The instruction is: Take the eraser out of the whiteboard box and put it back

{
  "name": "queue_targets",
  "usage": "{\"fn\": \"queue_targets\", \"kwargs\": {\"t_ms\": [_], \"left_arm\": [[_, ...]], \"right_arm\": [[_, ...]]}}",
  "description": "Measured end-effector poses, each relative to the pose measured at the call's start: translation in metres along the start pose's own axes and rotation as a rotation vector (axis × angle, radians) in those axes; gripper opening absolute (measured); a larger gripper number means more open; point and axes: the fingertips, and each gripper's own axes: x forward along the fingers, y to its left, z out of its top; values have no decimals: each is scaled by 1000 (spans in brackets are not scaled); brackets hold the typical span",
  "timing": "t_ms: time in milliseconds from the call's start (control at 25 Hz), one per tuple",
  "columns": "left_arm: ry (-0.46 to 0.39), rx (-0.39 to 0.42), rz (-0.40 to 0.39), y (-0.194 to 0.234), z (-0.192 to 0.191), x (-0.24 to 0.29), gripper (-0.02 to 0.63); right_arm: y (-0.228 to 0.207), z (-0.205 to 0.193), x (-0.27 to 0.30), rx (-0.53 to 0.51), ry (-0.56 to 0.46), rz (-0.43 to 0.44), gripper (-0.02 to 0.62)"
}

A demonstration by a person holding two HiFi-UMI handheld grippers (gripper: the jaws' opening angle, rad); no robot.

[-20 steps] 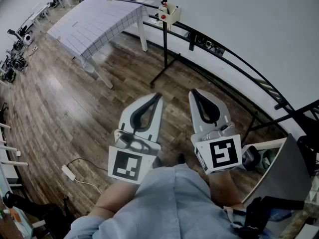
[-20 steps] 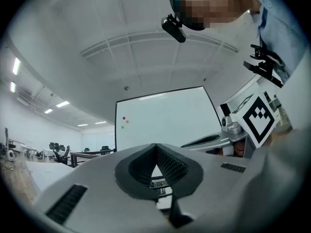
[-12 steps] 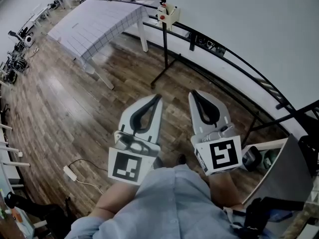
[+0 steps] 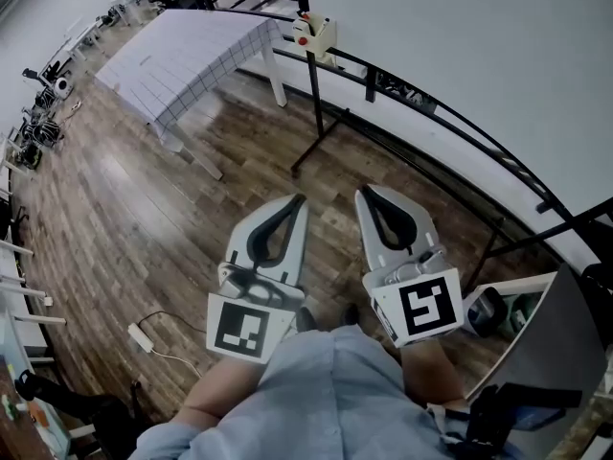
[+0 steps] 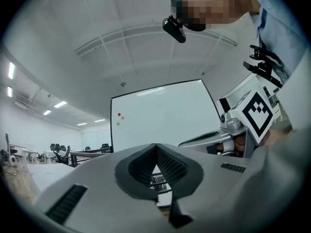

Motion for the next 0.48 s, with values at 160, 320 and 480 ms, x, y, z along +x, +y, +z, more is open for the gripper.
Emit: {"fn": "queue_targets", "kwargs": {"t_ms": [160, 320, 480], "left_arm": [[10, 26, 14, -12, 1, 11, -2], [41, 37, 34, -13, -1, 15, -2], [52, 27, 45, -2, -11, 24, -2]], "right_arm": [[-17, -7, -6, 19, -4, 22, 2], [-27, -12, -3, 32, 5, 40, 2], [-30, -16, 13, 41, 11, 63, 2]]}}
